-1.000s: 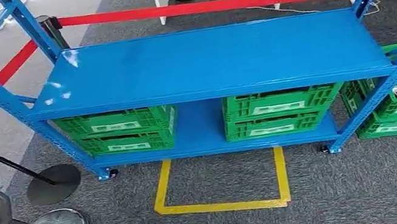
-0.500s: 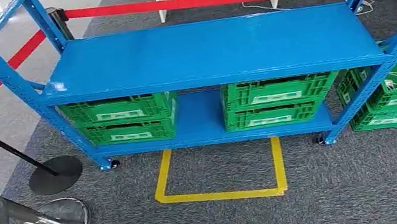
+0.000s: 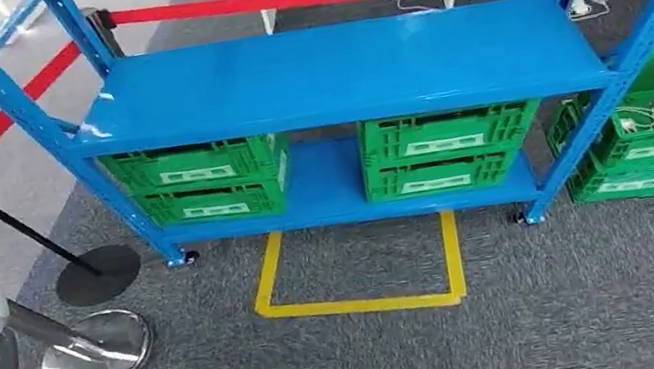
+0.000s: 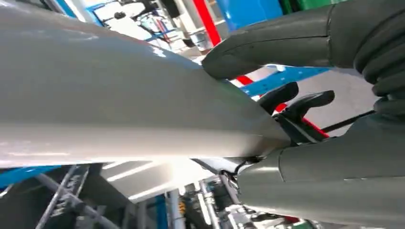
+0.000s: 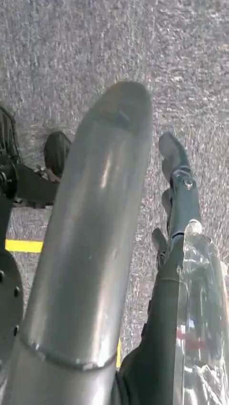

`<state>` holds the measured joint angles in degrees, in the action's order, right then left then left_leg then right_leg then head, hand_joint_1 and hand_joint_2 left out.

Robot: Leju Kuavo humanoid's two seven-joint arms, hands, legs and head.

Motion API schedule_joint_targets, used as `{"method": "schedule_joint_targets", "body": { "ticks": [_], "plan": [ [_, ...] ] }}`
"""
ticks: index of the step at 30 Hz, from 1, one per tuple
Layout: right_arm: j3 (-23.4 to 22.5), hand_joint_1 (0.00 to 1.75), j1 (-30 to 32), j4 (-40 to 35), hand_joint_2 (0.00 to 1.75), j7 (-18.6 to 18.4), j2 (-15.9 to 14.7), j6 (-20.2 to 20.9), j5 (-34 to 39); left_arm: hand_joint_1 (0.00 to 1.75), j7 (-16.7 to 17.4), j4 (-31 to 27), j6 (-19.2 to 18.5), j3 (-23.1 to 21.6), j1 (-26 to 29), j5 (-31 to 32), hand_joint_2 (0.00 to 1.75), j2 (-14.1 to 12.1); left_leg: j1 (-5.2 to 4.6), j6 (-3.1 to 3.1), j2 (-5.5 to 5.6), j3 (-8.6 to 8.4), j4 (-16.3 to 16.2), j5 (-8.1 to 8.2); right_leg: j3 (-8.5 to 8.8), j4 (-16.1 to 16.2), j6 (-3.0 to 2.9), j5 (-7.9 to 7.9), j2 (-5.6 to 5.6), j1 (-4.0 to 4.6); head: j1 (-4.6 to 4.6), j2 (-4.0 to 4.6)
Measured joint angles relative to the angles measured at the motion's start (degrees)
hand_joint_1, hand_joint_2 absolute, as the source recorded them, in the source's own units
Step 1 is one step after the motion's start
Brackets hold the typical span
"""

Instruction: Take the parts from the cabinet and place them on the table.

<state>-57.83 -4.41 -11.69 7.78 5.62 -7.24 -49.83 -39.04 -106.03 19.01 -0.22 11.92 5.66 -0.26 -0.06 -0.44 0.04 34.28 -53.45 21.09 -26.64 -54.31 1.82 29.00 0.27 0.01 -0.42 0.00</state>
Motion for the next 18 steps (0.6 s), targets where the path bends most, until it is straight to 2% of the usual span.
{"method": "schedule_joint_targets", "body": {
  "ticks": [1, 2, 3, 4, 5, 6, 7, 8, 9, 11, 12, 13, 14, 15, 16, 17, 18],
  "plan": [
    [-0.11, 0.0, 0.0, 0.0, 0.0, 0.18, 0.0, 0.04, 0.02, 1.75, 0.0, -0.22, 0.09, 0.02, -0.04, 0.0, 1.75, -0.04, -0.1, 0.97, 0.01, 0.19, -0.12, 1.26, -0.28, -0.02, -0.01, -0.3, 0.07, -0.03, 0.13, 0.0],
    [-0.18, 0.0, 0.02, 0.0, 0.0, 0.33, -0.02, 0.13, 0.02, 1.75, 0.0, -0.35, 0.2, 0.07, 0.04, 0.0, 1.75, -0.04, -0.17, 1.08, 0.02, 0.25, -0.09, 1.73, -0.46, -0.02, -0.51, -0.67, 0.05, -0.03, 0.02, 0.0],
    [-0.22, 0.0, 0.05, 0.0, 0.0, 0.48, -0.02, 0.26, 0.02, 1.75, 0.0, -0.46, 0.2, 0.07, 0.11, 0.0, 1.75, -0.04, -0.16, 1.12, 0.02, 0.33, 0.02, 1.76, -0.65, -0.05, -0.75, -0.93, 0.03, 0.03, 0.11, 0.0],
    [-0.26, 0.0, 0.04, 0.0, 0.0, 0.64, -0.02, 0.29, 0.02, 1.75, 0.0, -0.53, 0.22, 0.07, 0.16, 0.0, 1.75, -0.04, -0.14, 1.47, 0.02, 0.45, 0.07, 1.52, -0.87, -0.15, -0.87, -1.23, 0.02, 0.11, 0.04, 0.0],
    [-0.31, 0.0, 0.06, 0.0, 0.0, 0.66, -0.02, 0.35, 0.0, 1.75, 0.0, -0.55, 0.22, 0.07, 0.18, 0.0, 1.75, -0.04, -0.14, 2.15, 0.03, 0.54, 0.13, 0.76, -1.11, -0.3, -0.98, -1.31, 0.02, 0.22, 0.09, 0.0],
    [-0.33, 0.0, 0.07, 0.0, 0.0, 0.72, -0.02, 0.39, 0.0, 1.75, 0.0, -0.61, 0.26, 0.09, 0.2, 0.0, 1.75, -0.04, -0.1, 2.67, 0.04, 0.67, 0.39, -1.45, -1.34, -0.49, -1.15, -1.42, 0.04, 0.38, 0.09, 0.0],
    [-0.37, 0.0, 0.09, 0.0, 0.0, 0.81, -0.02, 0.37, 0.0, 1.75, 0.0, -0.77, 0.29, 0.09, 0.23, 0.0, 1.75, -0.04, 0.01, 2.22, 0.03, 0.9, 0.74, -4.11, -1.54, -0.77, -1.19, -1.41, 0.05, 0.52, 0.07, 0.0],
    [-0.44, 0.0, 0.09, 0.0, 0.0, 0.86, -0.02, 0.37, 0.0, 1.75, 0.0, -0.83, 0.35, 0.07, 0.23, 0.0, 1.75, -0.02, 0.24, 0.26, 0.04, 0.87, 0.88, -2.98, -1.84, -0.83, -1.27, -1.48, 0.06, 0.57, 0.0, 0.0],
    [-0.5, 0.0, 0.11, 0.0, 0.0, 0.86, -0.02, 0.37, 0.0, 1.75, 0.0, -0.92, 0.42, 0.07, 0.24, 0.13, 1.75, 0.0, 0.38, -1.47, 0.03, 1.09, 0.99, -3.86, -2.17, -1.1, -1.32, -1.48, 0.05, 0.58, 0.07, 0.0],
    [-0.55, 0.0, 0.16, 0.0, 0.0, 0.83, -0.02, 0.37, 0.0, 1.75, 0.0, -0.99, 0.88, 0.07, 0.29, 0.46, 1.75, 0.0, 0.39, -1.07, 0.03, 1.39, 0.98, -3.75, -2.47, -1.16, -1.32, -1.51, 0.03, 0.57, 0.04, 0.0],
    [-0.57, 0.0, 0.13, 0.0, 0.0, 0.83, 0.0, 0.37, 0.0, 1.75, 0.0, -0.99, 1.14, 0.07, 0.29, 0.66, 1.75, 0.0, 0.32, -1.06, 0.05, 1.69, 0.79, -3.63, -2.4, -0.97, -1.14, -1.63, 0.04, 0.31, 0.0, 0.0],
    [-0.57, 0.0, 0.08, 0.0, 0.0, 0.81, -0.02, 0.37, -0.04, 1.75, 0.0, -1.05, 1.27, 0.09, 0.33, 0.79, 1.75, -0.04, 0.12, -0.29, 0.11, 1.84, 0.56, -3.41, -2.08, -0.84, -0.58, -1.86, -0.1, 0.1, 0.04, 0.0],
    [-0.57, 0.0, 0.04, 0.0, 0.0, 0.81, -0.02, 0.39, -0.04, 1.75, 0.0, -1.31, 1.29, 0.07, 0.37, 0.85, 1.75, -0.07, -0.03, 0.38, 0.07, 1.83, 0.9, -3.49, -2.08, -0.55, -0.33, -2.02, -0.09, 0.03, 0.11, 0.0],
    [-0.55, 0.0, 0.13, -0.02, 0.0, 0.81, -0.04, 0.39, -0.09, 1.75, 0.0, -1.55, 1.34, 0.07, 0.37, 0.94, 1.75, -0.07, 0.57, 1.14, -0.09, 1.05, 2.77, -4.41, -2.27, -0.55, -0.24, -1.96, -0.07, 0.41, 0.13, 0.0],
    [-0.57, 0.0, 0.21, -0.02, 0.0, 0.86, -0.13, 0.35, -0.11, 1.75, 0.0, -1.6, 1.38, 0.0, 0.28, 0.94, 1.75, -0.02, 0.72, 0.97, -0.36, 0.49, 3.78, -4.99, -2.69, -1.82, 0.08, -0.81, -0.04, 0.37, -0.13, 0.0],
    [-0.57, 0.0, 0.19, -0.02, 0.0, 0.81, -0.11, 0.39, -0.11, 1.75, 0.0, -1.64, 1.4, 0.0, 0.23, 0.94, 1.75, -0.02, 0.92, 1.14, -0.63, 0.52, 3.94, -5.12, -3.93, -4.73, 0.43, 1.7, 0.05, 0.3, -0.31, 0.0],
    [-0.57, 0.0, 0.17, 0.0, 0.0, 0.81, -0.11, 0.46, -0.11, 1.75, 0.0, -1.62, 1.4, 0.0, 0.28, 0.87, 1.75, 0.0, 1.01, 0.93, -0.77, 0.77, 3.89, -5.23, -5.86, -8.89, 0.9, 4.32, 0.02, -0.06, -0.35, 0.0]
  ]
}}
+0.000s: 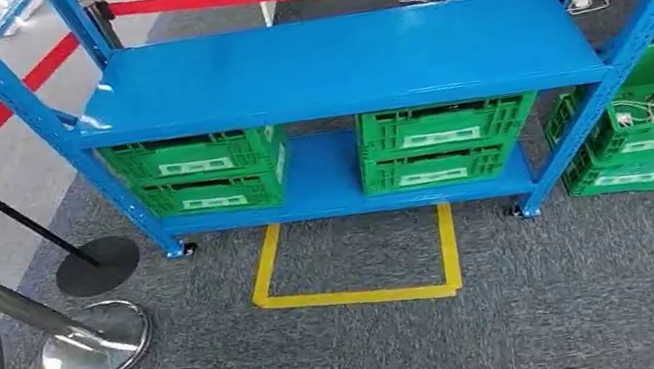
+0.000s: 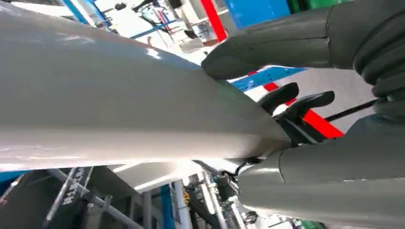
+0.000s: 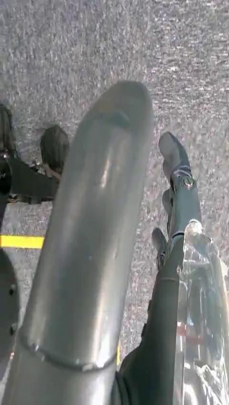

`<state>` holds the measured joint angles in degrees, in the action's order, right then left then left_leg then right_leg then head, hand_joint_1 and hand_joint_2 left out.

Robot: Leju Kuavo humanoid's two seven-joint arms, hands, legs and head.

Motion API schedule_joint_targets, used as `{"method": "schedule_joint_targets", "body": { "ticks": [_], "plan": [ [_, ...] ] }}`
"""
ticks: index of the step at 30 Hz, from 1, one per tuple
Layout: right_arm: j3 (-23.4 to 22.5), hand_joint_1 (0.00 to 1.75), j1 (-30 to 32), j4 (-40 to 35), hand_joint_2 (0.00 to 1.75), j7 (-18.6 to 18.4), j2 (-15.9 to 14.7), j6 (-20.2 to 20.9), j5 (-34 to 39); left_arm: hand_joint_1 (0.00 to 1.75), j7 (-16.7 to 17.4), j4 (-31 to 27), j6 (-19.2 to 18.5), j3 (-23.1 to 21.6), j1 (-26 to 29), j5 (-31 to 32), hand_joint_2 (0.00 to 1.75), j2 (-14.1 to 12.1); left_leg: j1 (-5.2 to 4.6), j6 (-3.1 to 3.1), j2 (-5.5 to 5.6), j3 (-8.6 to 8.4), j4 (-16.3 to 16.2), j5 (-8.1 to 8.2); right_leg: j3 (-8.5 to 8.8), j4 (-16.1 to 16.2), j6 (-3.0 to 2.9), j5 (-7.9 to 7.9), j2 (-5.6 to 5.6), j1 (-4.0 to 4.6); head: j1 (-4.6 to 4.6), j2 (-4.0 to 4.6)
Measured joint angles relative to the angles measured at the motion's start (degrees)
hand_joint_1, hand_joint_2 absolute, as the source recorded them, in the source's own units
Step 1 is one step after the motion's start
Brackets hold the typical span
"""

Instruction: Take the parts from the cabinet and place them on the table.

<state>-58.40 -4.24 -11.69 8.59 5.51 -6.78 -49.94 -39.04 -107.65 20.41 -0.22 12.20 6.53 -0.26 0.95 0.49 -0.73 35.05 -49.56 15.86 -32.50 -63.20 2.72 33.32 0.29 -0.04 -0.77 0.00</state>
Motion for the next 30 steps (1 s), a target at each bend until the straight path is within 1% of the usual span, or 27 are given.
{"method": "schedule_joint_targets", "body": {
  "ticks": [1, 2, 3, 4, 5, 6, 7, 8, 9, 10, 12, 13, 14, 15, 16, 17, 18, 19, 21, 22, 23, 24, 25, 27, 28, 29, 30],
  "plan": [
    [0.0, 0.0, 0.01, 0.0, 0.0, 0.0, 0.0, 0.02, 0.0, 1.75, 0.0, 0.0, 0.0, 0.0, 0.04, -0.02, 1.75, -0.02, 0.02, -0.12, -0.3, 0.31, -0.04, -0.08, -2.28, -4.82, 0.53, 2.47, 0.01, -0.41, 0.02, 0.0],
    [0.0, 0.0, 0.08, 0.0, 0.0, 0.0, -0.02, 0.02, 0.0, 1.75, 0.0, 0.0, 0.0, -0.02, 0.04, -0.02, 1.75, -0.02, 0.11, -0.19, -0.55, 0.69, -0.14, -0.13, -3.95, -8.39, 1.03, 3.79, 0.0, -0.75, 0.04, 0.0],
    [-0.02, 0.0, 0.18, -0.02, 0.0, 0.0, -0.07, 0.02, 0.0, 1.75, 0.0, 0.0, 0.0, -0.02, 0.05, -0.02, 1.75, -0.02, 0.31, -0.41, -0.88, 1.09, -0.38, -0.25, -4.13, -9.03, 1.44, 3.47, -0.03, -1.01, 0.0, 0.0],
    [-0.02, 0.0, 0.28, -0.02, 0.0, -0.02, -0.09, 0.02, 0.0, 1.75, 0.0, 0.0, 0.0, -0.09, 0.06, -0.02, 1.75, 0.0, 0.7, -0.85, -1.29, 1.65, -0.87, -0.3, -2.49, -6.48, 1.96, 1.68, -0.15, -1.31, 0.02, 0.0],
    [-0.04, 0.0, 0.29, -0.02, 0.0, -0.02, -0.11, 0.02, 0.0, 1.75, 0.0, 0.0, 0.0, -0.09, 0.07, -0.02, 1.75, 0.0, 1.18, -1.31, -1.68, 2.26, -1.5, -0.33, -0.15, -1.89, 2.53, -0.55, -0.54, -1.65, 0.0, 0.0],
    [-0.02, 0.0, 0.21, -0.02, 0.0, -0.02, -0.13, 0.02, -0.02, 1.75, 0.0, 0.0, 0.0, -0.09, 0.06, -0.02, 1.75, 0.0, 1.66, -1.97, -2.15, 3.07, -2.64, -0.16, 2.94, 3.93, 3.36, -2.72, -1.64, -2.1, 0.04, 0.0],
    [-0.02, 0.0, -0.02, 0.0, 0.0, -0.04, -0.13, 0.02, -0.02, 1.75, 0.0, -0.02, 0.0, -0.07, 0.1, -0.02, 1.75, -0.02, 1.93, -2.77, -2.69, 3.7, -4.11, 0.05, 3.59, 5.99, 3.96, -3.25, -3.8, -2.13, -0.02, 0.0],
    [-0.02, 0.0, -0.11, 0.11, 0.0, 0.0, 0.48, 0.2, -0.02, 1.75, 0.0, -0.13, -0.02, -0.04, 0.33, -0.02, 1.75, -0.09, 1.47, -3.56, -2.89, 3.8, -4.75, 0.25, 1.39, 3.85, 4.1, -2.76, -5.31, -2.14, -0.2, 0.0],
    [-0.07, 0.0, -0.43, -0.22, 0.0, -0.04, 0.01, 0.15, -0.06, 1.75, 0.0, -0.41, 0.02, -0.04, 0.51, 0.0, 1.75, -0.13, 1.5, -4.23, -3.4, 3.64, -5.74, 1.28, 1.22, 3.34, 2.27, -3.85, -5.25, -2.27, -0.79, 0.0],
    [-0.07, 0.0, -0.31, -0.2, 0.0, 0.0, 0.09, 0.24, -0.09, 1.75, 0.0, -0.44, 0.02, -0.15, 0.5, 0.0, 1.75, -0.07, 1.5, -4.6, -3.69, 3.0, -5.62, 1.5, 1.0, 3.1, 1.07, -3.43, -4.28, -2.21, -0.13, 0.02],
    [-0.07, 0.0, -0.37, -0.2, 0.0, 0.0, -0.09, 0.2, -0.07, 1.75, 0.0, -0.44, 0.0, -0.2, 0.54, 0.11, 1.75, -0.09, 1.89, -5.16, -4.95, 2.62, -5.25, 1.71, 0.42, 2.94, -0.21, -4.05, -2.99, -1.91, -0.04, 0.02],
    [-0.07, 0.0, -0.35, -0.22, 0.0, 0.0, -0.11, 0.17, -0.07, 1.75, 0.0, -0.46, 0.0, -0.2, 0.5, 0.11, 1.75, -0.15, 2.11, -5.45, -3.44, 3.0, -6.33, 3.89, 0.13, 2.94, -0.78, -4.77, -2.52, -2.04, 0.75, 0.02],
    [-0.11, 0.0, -0.34, -0.22, 0.0, -0.02, -0.11, 0.17, -0.07, 1.75, 0.0, -0.48, 0.02, -0.2, 0.73, 0.13, 1.75, -0.11, 1.88, -5.22, -1.93, 4.02, -9.26, 7.28, -0.23, 2.94, -1.06, -5.22, -1.88, -2.01, 0.52, 0.02],
    [-0.11, 0.0, -0.46, -0.22, 0.0, 0.0, -0.11, 0.15, -0.07, 1.75, 0.0, -0.48, 0.02, -0.17, 0.85, 0.13, 1.75, -0.2, 1.53, -5.01, -0.85, 5.63, -14.0, 10.88, -0.55, 2.95, -1.35, -5.76, -1.16, -1.93, 0.76, 0.02],
    [-0.11, 0.0, -0.46, -0.22, 0.0, -0.02, -0.09, 0.15, -0.09, 1.75, 0.0, -0.48, 0.02, -0.15, 0.84, 0.13, 1.75, -0.24, 1.21, -4.77, -0.22, 7.22, -18.97, 13.82, -1.22, 2.94, -1.57, -6.27, -0.45, -1.72, 0.85, 0.02],
    [-0.11, 0.0, -0.35, -0.2, 0.0, 0.0, -0.09, 0.22, -0.09, 1.75, 0.0, -0.48, 0.02, -0.17, 0.85, 0.13, 1.75, -0.22, 0.91, -4.43, 0.01, 8.33, -23.03, 15.72, -1.82, 2.93, -1.72, -6.72, 0.43, -1.45, 0.9, 0.02],
    [-0.11, 0.0, -0.26, -0.2, 0.0, -0.02, -0.09, 0.24, -0.09, 1.75, 0.0, -0.48, 0.02, -0.17, 0.87, 0.13, 1.75, -0.22, 0.59, -4.0, 0.13, 8.32, -24.53, 16.21, -2.29, 2.92, -1.81, -7.06, 1.21, -1.18, 0.87, 0.02],
    [-0.11, 0.0, -0.13, -0.2, 0.0, 0.0, -0.09, 0.24, -0.09, 1.75, 0.0, -0.48, 0.02, -0.17, 0.87, 0.13, 1.75, -0.22, 0.26, -3.47, 0.22, 7.11, -23.64, 15.54, -2.66, 2.92, -1.84, -7.31, 1.98, -0.97, 0.87, 0.02],
    [-0.13, 0.0, 0.05, -0.2, 0.0, -0.02, -0.11, 0.24, -0.09, 1.75, 0.0, -0.57, 0.09, -0.17, 0.89, 0.13, 1.75, -0.22, -0.37, -1.96, 1.12, 1.87, -15.92, 12.32, -3.07, 2.92, -1.8, -7.74, 3.67, -0.62, 0.87, 0.02],
    [-0.13, 0.0, 0.03, -0.2, 0.0, 0.0, -0.09, 0.24, -0.11, 1.75, 0.0, -0.72, 0.13, -0.17, 0.87, 0.13, 1.75, -0.22, -0.59, -1.12, 3.54, -1.48, -10.75, 10.9, -3.17, 2.92, -1.71, -7.95, 4.47, -0.68, 0.83, 0.02],
    [-0.15, 0.0, 0.03, -0.2, 0.0, 0.0, 0.04, 0.31, -0.11, 1.75, 0.0, -0.85, 0.13, -0.17, 0.85, 0.13, 1.75, -0.22, -0.62, -0.64, 6.05, -2.6, -8.51, 11.49, -3.37, 2.8, -1.48, -8.08, 4.93, -0.41, 0.81, 0.02],
    [-0.15, 0.0, -0.04, -0.2, 0.0, 0.02, 0.04, 0.33, -0.11, 1.75, 0.0, -0.92, 0.15, -0.17, 0.93, 0.13, 1.75, -0.22, -0.83, -0.76, 4.91, -2.63, -8.38, 10.91, -3.51, 2.85, -1.2, -8.3, 5.66, -0.53, 0.94, 0.02],
    [-0.15, 0.0, 0.08, -0.2, 0.0, 0.0, 0.04, 0.35, -0.18, 1.75, 0.0, -0.94, 0.15, -0.17, 0.94, 0.13, 1.75, -0.24, -1.05, -0.77, 4.6, -2.59, -8.43, 10.89, -3.6, 2.98, -0.9, -8.48, 5.86, -0.64, 0.9, 0.02],
    [-0.15, 0.0, 0.47, -0.2, 0.0, 0.28, 0.02, 0.35, -0.46, 1.75, 0.0, -0.96, 0.15, -0.17, 0.89, 0.13, 1.75, -0.2, -1.01, -0.1, 3.88, -2.68, -7.91, 10.36, -3.63, 3.68, -0.05, -8.93, 6.54, -0.69, 0.94, 0.02],
    [-0.15, 0.0, 0.54, -0.2, 0.0, 0.5, -0.04, 0.33, -0.5, 1.75, 0.0, -0.98, 0.15, -0.17, 0.79, 0.13, 1.75, -0.2, -0.71, 0.25, 3.19, -2.83, -7.29, 9.88, -4.26, 3.02, -0.01, -8.45, 4.62, -0.61, 0.85, 0.02],
    [-0.15, 0.0, 0.47, -0.2, 0.0, 0.57, -0.04, 0.35, -0.57, 1.75, 0.0, -1.05, 0.15, -0.17, 0.91, 0.13, 1.75, -0.2, -0.74, 0.57, 2.99, -2.78, -7.19, 9.72, -4.99, 1.38, 0.17, -6.8, 2.11, -0.39, 0.5, 0.02],
    [-0.13, 0.0, 0.27, -0.2, 0.0, 0.72, -0.04, 0.35, -0.7, 1.75, 0.0, -1.11, 0.18, -0.15, 1.03, 0.11, 1.75, -0.2, -0.77, 0.73, 2.55, -2.6, -7.19, 9.64, -6.53, -2.31, 0.38, -4.32, 0.85, -0.49, 0.41, 0.02]
  ]
}}
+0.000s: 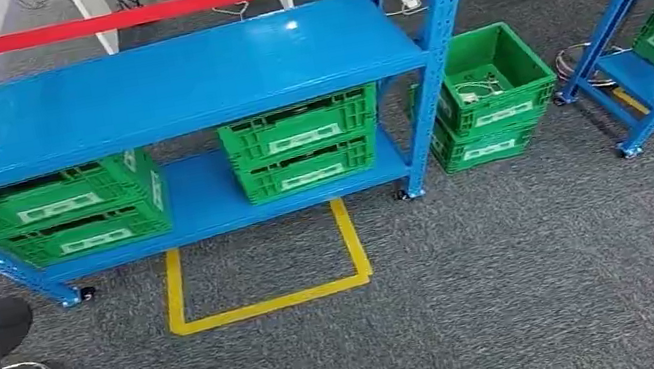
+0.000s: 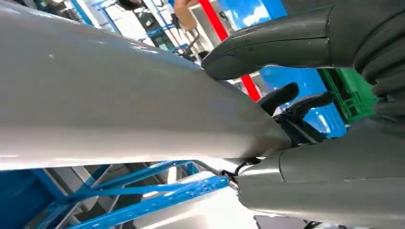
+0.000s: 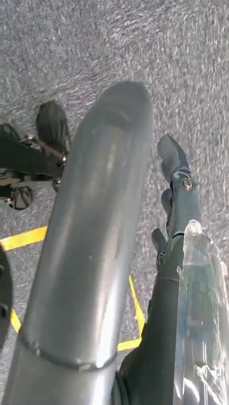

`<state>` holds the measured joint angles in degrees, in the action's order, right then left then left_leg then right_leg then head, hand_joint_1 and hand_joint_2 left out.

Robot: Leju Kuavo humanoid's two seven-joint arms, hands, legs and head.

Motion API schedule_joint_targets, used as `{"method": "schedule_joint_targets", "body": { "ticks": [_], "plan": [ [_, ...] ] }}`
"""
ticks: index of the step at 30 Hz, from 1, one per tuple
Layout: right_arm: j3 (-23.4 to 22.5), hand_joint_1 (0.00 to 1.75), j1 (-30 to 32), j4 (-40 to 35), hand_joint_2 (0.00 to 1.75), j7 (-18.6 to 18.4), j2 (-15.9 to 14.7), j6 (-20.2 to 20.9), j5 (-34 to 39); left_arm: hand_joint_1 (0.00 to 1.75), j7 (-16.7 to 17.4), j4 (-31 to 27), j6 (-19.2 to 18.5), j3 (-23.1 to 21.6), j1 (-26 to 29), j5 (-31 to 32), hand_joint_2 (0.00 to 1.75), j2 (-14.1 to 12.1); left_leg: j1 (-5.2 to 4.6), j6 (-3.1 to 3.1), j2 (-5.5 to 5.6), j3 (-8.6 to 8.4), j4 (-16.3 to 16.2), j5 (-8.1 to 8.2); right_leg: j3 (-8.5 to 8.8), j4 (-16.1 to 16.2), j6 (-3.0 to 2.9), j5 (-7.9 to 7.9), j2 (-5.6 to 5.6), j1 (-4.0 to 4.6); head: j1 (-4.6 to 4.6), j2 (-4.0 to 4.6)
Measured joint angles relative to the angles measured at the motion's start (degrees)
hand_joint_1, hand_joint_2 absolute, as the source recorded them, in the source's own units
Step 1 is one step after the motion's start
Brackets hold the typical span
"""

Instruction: Take the parts from the cabinet and place them on the table.

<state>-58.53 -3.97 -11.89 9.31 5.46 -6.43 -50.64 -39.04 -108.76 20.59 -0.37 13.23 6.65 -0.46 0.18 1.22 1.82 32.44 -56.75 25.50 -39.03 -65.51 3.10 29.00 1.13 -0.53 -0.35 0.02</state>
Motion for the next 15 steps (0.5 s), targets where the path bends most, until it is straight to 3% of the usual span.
{"method": "schedule_joint_targets", "body": {
  "ticks": [2, 3, 4, 5, 7, 8, 9, 10, 11, 12, 15],
  "plan": [
    [0.0, 0.0, -0.19, 0.0, 0.0, 0.22, 0.0, -0.15, -0.31, 1.75, 0.0, 0.0, 0.0, 0.02, 0.22, -0.07, 1.75, 0.0, -0.09, 0.15, -0.82, 0.3, -0.02, -0.19, -3.23, -8.45, 0.26, 4.11, -0.71, -0.05, 0.0, 0.0],
    [0.0, 0.0, -0.11, 0.0, 0.0, 0.33, 0.0, -0.24, -0.42, 1.75, 0.0, 0.0, 0.0, 0.02, 0.23, -0.04, 1.75, -0.02, -0.1, 0.14, -1.11, 0.5, -0.04, -0.33, -3.96, -11.02, 0.4, 4.85, -0.72, -0.05, 0.02, 0.0],
    [-0.02, 0.0, 0.03, 0.0, 0.0, 0.33, 0.0, -0.32, -0.44, 1.75, 0.0, 0.0, 0.0, 0.02, 0.25, -0.05, 1.75, -0.02, -0.11, 0.06, -1.27, 0.62, -0.04, -0.48, -3.15, -10.39, 0.43, 4.21, -0.72, -0.05, 0.0, 0.0],
    [-0.02, 0.0, 0.11, 0.0, 0.0, 0.37, 0.0, -0.35, -0.46, 1.75, 0.0, 0.0, 0.0, 0.02, 0.27, -0.04, 1.75, -0.02, -0.12, -0.03, -1.41, 0.7, -0.06, -0.6, -0.9, -7.13, 0.35, 2.57, -0.72, -0.04, 0.0, 0.0],
    [-0.02, 0.0, 0.0, 0.0, 0.0, 0.5, 0.0, -0.39, -0.46, 1.75, 0.0, 0.0, 0.0, 0.02, 0.27, -0.04, 1.75, -0.02, -0.13, -0.29, -1.69, 0.71, -0.16, -0.77, 6.12, 3.87, -0.05, -1.22, -0.89, 0.0, 0.0, 0.0],
    [-0.02, 0.0, -0.18, 0.0, 0.0, 0.5, 0.0, -0.44, -0.44, 1.75, 0.0, 0.0, 0.0, 0.02, 0.28, -0.02, 1.75, 0.0, -0.2, -0.52, -1.81, 0.73, -0.24, -0.88, 7.56, 6.89, -0.38, -0.4, -1.18, 0.14, 0.02, 0.0],
    [0.0, 0.0, -0.24, 0.0, 0.0, 0.59, 0.0, -0.5, -0.44, 1.75, 0.0, 0.0, 0.0, 0.02, 0.23, -0.02, 1.75, -0.02, -0.49, -0.85, -1.83, 0.73, -0.33, -0.81, 7.59, 7.32, -0.69, -1.12, -1.01, 0.23, 0.11, 0.0],
    [0.0, 0.0, -0.2, 0.0, 0.0, 0.54, 0.0, -0.52, -0.42, 1.75, 0.0, 0.0, 0.0, 0.02, 0.15, -0.02, 1.75, -0.02, -0.56, -0.5, -1.86, 0.84, -0.34, -0.51, 8.1, 7.44, -0.45, -1.37, -0.87, 0.1, 0.11, 0.0],
    [0.0, 0.0, -0.14, 0.0, 0.0, 0.52, 0.0, -0.55, -0.44, 1.75, 0.0, 0.0, 0.0, -0.04, 0.18, 0.0, 1.75, 0.02, -0.56, 0.72, -1.85, 0.86, -0.3, -0.76, 7.96, 7.41, -0.37, -1.44, -0.88, 0.12, 0.15, 0.0],
    [-0.02, 0.0, -0.08, 0.0, 0.0, 0.55, 0.0, -0.55, -0.44, 1.75, 0.0, 0.0, 0.0, -0.04, 0.2, 0.09, 1.75, 0.0, -0.61, 0.89, -1.84, 1.01, -0.25, -1.35, 7.86, 7.38, -0.61, -1.64, -0.88, 0.21, 0.15, 0.0],
    [0.02, 0.0, -0.04, 0.0, 0.0, 1.11, -0.02, -0.5, -1.18, 1.75, 0.0, 0.0, 0.02, -0.02, 0.18, 0.11, 1.75, 0.0, -0.5, -0.29, -1.84, 1.06, 0.35, -1.89, 7.5, 7.35, -0.99, -1.88, -0.84, 0.37, 0.15, 0.0]
  ]
}}
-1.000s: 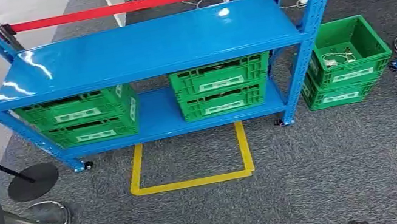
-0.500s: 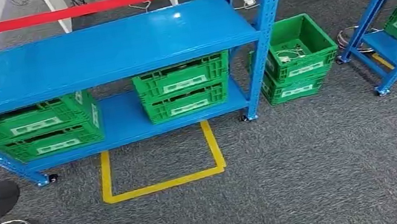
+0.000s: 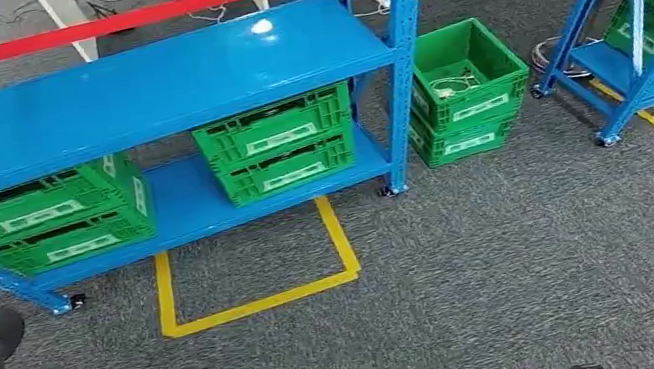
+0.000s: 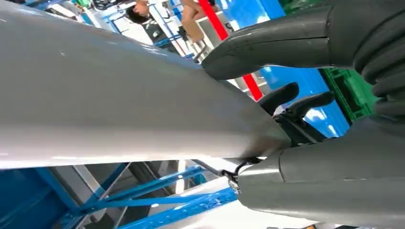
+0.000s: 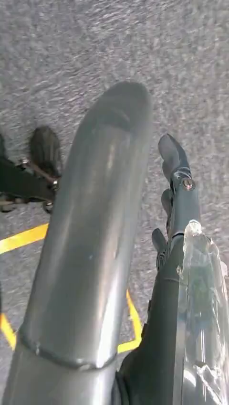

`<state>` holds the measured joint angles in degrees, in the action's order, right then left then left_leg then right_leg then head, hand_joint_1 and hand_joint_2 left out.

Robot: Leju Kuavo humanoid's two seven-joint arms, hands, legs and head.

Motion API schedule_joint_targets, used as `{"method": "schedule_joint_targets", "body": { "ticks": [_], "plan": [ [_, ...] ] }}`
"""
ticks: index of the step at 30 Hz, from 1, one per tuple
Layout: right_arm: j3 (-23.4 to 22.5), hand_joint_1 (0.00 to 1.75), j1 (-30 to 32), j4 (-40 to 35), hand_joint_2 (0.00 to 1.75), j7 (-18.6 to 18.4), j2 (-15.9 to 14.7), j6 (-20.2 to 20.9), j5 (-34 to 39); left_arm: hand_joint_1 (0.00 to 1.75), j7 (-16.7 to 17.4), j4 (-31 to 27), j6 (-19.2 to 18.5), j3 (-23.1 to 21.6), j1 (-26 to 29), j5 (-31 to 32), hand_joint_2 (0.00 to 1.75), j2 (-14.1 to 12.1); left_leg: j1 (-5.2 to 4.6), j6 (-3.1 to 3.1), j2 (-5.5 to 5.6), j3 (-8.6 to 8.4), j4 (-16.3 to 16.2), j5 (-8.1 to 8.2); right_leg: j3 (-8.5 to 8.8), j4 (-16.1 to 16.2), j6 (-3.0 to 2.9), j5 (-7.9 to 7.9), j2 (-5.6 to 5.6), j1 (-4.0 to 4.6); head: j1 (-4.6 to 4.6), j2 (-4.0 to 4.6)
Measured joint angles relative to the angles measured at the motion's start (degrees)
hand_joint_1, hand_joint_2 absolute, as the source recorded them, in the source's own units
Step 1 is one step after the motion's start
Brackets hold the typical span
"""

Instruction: Take the parts from the cabinet and place them on the table.

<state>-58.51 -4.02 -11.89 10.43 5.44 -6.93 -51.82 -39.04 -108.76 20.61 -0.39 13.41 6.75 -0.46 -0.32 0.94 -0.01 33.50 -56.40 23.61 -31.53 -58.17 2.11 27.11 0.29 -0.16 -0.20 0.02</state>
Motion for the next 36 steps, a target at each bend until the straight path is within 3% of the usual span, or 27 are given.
{"method": "schedule_joint_targets", "body": {
  "ticks": [7, 11, 12, 13, 14, 16, 17, 18, 19, 20, 21, 22, 23, 26, 27, 28, 29, 30, 32, 33, 34, 36],
  "plan": [
    [0.37, 0.0, 0.04, 0.0, 0.0, 0.63, 0.0, 0.17, -1.58, 1.75, 0.0, 0.0, 0.04, -0.02, 0.0, 0.02, 1.75, 0.0, -0.17, -0.23, 0.0, 0.36, -0.07, -0.08, -0.25, 0.0, 0.18, -0.28, -0.02, -0.22, -0.02, 0.0],
    [0.5, 0.0, 0.01, 0.0, 0.0, 0.57, 0.0, 0.15, -1.64, 1.75, 0.0, 0.0, 0.15, -0.02, 0.02, 0.02, 1.75, 0.0, -0.56, 0.07, 0.07, 0.69, 0.05, -0.12, -0.12, 0.54, 0.84, -0.61, -0.17, -0.55, 0.0, 0.0],
    [0.53, 0.0, 0.02, -0.02, 0.0, 0.57, 0.0, 0.13, -1.64, 1.75, 0.0, -0.02, 0.2, -0.02, 0.01, 0.02, 1.75, 0.0, 0.05, 0.32, 0.09, 0.24, 0.92, -0.75, -0.37, 0.43, 1.11, -0.42, -0.35, -0.34, -0.02, 0.0],
    [0.55, 0.0, 0.06, -0.02, 0.0, 0.55, -0.09, 0.13, -1.64, 1.75, 0.0, -0.02, 0.22, -0.02, -0.02, 0.02, 1.75, 0.02, 0.19, 0.42, 0.13, 0.15, 1.17, -0.88, -1.02, -0.82, 1.28, 0.81, -0.32, -0.37, -0.15, 0.0],
    [0.57, 0.0, 0.04, -0.02, 0.0, 0.48, -0.11, 0.13, -1.64, 1.75, 0.0, -0.02, 0.24, -0.02, -0.02, 0.02, 1.75, 0.02, 0.27, 0.6, 0.16, 0.24, 1.16, -0.98, -2.28, -4.03, 1.36, 3.14, -0.26, -0.38, -0.35, 0.0],
    [0.61, 0.0, 0.07, 0.0, 0.0, 0.28, -0.11, 0.17, -1.66, 1.75, 0.0, -0.02, 0.39, 0.02, 0.17, -0.04, 1.75, 0.02, 0.25, 0.71, 0.53, 0.62, 1.12, -1.1, -6.65, -13.91, 1.7, 7.98, -0.27, -0.47, -0.37, 0.0],
    [0.64, 0.0, 0.15, 0.0, 0.0, 0.2, -0.11, 0.17, -1.66, 1.75, 0.0, -0.02, 0.42, 0.02, 0.18, -0.04, 1.75, 0.02, 0.22, 0.7, 0.87, 0.82, 1.09, -1.21, -8.18, -17.38, 1.75, 9.16, -0.25, -0.44, -0.39, 0.0],
    [0.66, 0.0, 0.21, 0.0, 0.0, 0.2, -0.11, 0.17, -1.66, 1.75, 0.0, -0.02, 0.42, 0.02, 0.29, -0.04, 1.75, 0.02, 0.22, 0.6, 1.31, 0.92, 1.08, -1.34, -8.31, -17.96, 1.77, 8.78, -0.24, -0.43, -0.39, 0.0],
    [0.66, 0.0, 0.25, 0.0, 0.0, 0.15, -0.15, 0.15, -1.66, 1.75, 0.0, -0.02, 0.46, 0.02, 0.32, -0.04, 1.75, 0.02, 0.24, 0.43, 1.88, 0.97, 1.06, -1.46, -6.8, -15.36, 1.67, 7.0, -0.21, -0.43, -0.37, 0.0],
    [0.66, 0.0, 0.23, 0.0, 0.0, 0.15, -0.17, 0.15, -1.66, 1.75, 0.0, 0.0, 0.46, 0.02, 0.33, -0.07, 1.75, 0.02, 0.26, 0.3, 2.4, 0.98, 1.03, -1.55, -4.22, -10.66, 1.55, 4.66, -0.03, -0.46, -0.44, 0.0],
    [0.66, 0.0, 0.19, 0.0, 0.0, 0.13, -0.2, 0.15, -1.66, 1.75, 0.0, -0.02, 0.46, 0.02, 0.33, -0.07, 1.75, 0.02, 0.3, 0.07, 3.09, 0.98, 0.99, -1.69, -0.79, -4.47, 1.37, 2.19, 0.9, -0.55, -0.39, 0.0],
    [0.66, 0.0, 0.15, 0.0, 0.0, 0.04, -0.2, 0.17, -1.66, 1.75, 0.0, -0.02, 0.48, 0.02, 0.33, -0.07, 1.75, 0.04, 0.35, -0.16, 3.46, 0.97, 0.95, -1.82, 1.91, 0.3, 1.19, 1.26, 2.94, -0.68, -0.42, 0.0],
    [0.68, 0.0, 0.06, 0.0, 0.0, -0.07, -0.17, 0.28, -1.73, 1.75, 0.0, -0.02, 0.55, 0.02, 0.38, -0.07, 1.75, 0.04, -0.08, -0.55, 3.86, 1.12, 0.81, -1.88, 2.05, 0.97, 0.93, 1.8, 3.37, -0.36, -0.39, 0.0],
    [0.74, 0.0, 0.2, 0.0, 0.0, -0.35, -0.17, 0.35, -1.9, 1.75, 0.0, -0.02, 0.61, -0.04, 0.58, -0.09, 1.75, 0.15, 0.35, -1.54, 5.04, 1.24, 1.32, -2.64, 1.97, 0.91, -0.34, 1.2, 1.65, 0.01, -0.28, 0.0],
    [0.76, 0.0, 0.11, 0.0, 0.0, -0.35, -0.13, 0.39, -1.99, 1.75, 0.0, -0.02, 0.61, -0.02, 0.69, -0.07, 1.75, 0.13, 0.37, -1.82, 5.58, 1.55, 1.23, -2.87, 2.41, 1.25, -0.94, 0.72, 0.93, -0.49, -0.33, 0.0],
    [0.77, 0.0, -0.08, 0.0, 0.0, -0.35, -0.13, 0.44, -2.01, 1.75, 0.0, -0.02, 0.63, -0.02, 0.85, -0.07, 1.75, 0.11, 0.21, -1.96, 4.31, 1.98, 0.47, -2.02, 2.25, 1.33, -1.34, 0.4, 0.32, -0.58, -0.24, 0.0],
    [0.77, 0.0, 0.0, 0.0, 0.0, -0.35, -0.2, 0.41, -2.01, 1.75, 0.0, -0.02, 0.63, -0.02, 0.72, -0.07, 1.75, 0.11, 0.14, -2.29, 2.57, 3.2, -2.11, 0.33, 2.01, 1.33, -1.72, 0.17, -0.09, -0.62, 0.24, 0.0],
    [0.77, 0.0, 0.09, 0.0, 0.0, -0.33, -0.2, 0.39, -2.01, 1.75, 0.0, -0.02, 0.63, -0.02, 0.65, -0.07, 1.75, 0.11, 0.34, -2.65, 1.41, 5.29, -6.87, 3.22, 1.73, 1.33, -1.82, 0.07, -0.73, -0.59, 0.35, 0.0],
    [0.74, 0.0, 0.34, 0.0, 0.0, -0.35, -0.2, 0.39, -2.01, 1.75, 0.0, -0.02, 0.63, -0.04, 0.79, -0.07, 1.75, 0.13, 0.67, -3.11, 0.72, 9.38, -16.66, 7.51, 1.3, 1.33, -1.74, -0.06, -2.19, -0.56, 0.31, 0.0],
    [0.74, 0.0, 0.4, 0.0, 0.0, -0.37, -0.2, 0.42, -2.01, 1.75, 0.0, -0.02, 0.63, -0.02, 0.81, -0.07, 1.75, 0.13, 0.83, -3.28, 0.7, 9.81, -18.14, 7.71, 1.23, 1.32, -1.67, -0.1, -2.97, -0.6, 0.35, 0.0],
    [0.77, 0.0, 0.4, 0.0, 0.0, -0.37, -0.2, 0.42, -2.01, 1.75, 0.0, -0.02, 0.63, -0.02, 0.82, -0.09, 1.75, 0.13, 0.95, -3.37, 0.63, 8.74, -16.96, 6.65, 1.23, 1.32, -1.61, -0.12, -3.68, -0.68, 0.33, 0.0],
    [0.77, 0.0, 0.24, 0.0, 0.0, -0.37, -0.17, 0.61, -2.01, 1.75, 0.0, -0.02, 0.63, -0.02, 0.82, -0.07, 1.75, 0.13, 1.09, -3.48, -0.47, 3.5, -8.19, 2.58, 1.42, 1.32, -1.26, -0.01, -4.95, -0.98, 0.33, 0.0]
  ]
}}
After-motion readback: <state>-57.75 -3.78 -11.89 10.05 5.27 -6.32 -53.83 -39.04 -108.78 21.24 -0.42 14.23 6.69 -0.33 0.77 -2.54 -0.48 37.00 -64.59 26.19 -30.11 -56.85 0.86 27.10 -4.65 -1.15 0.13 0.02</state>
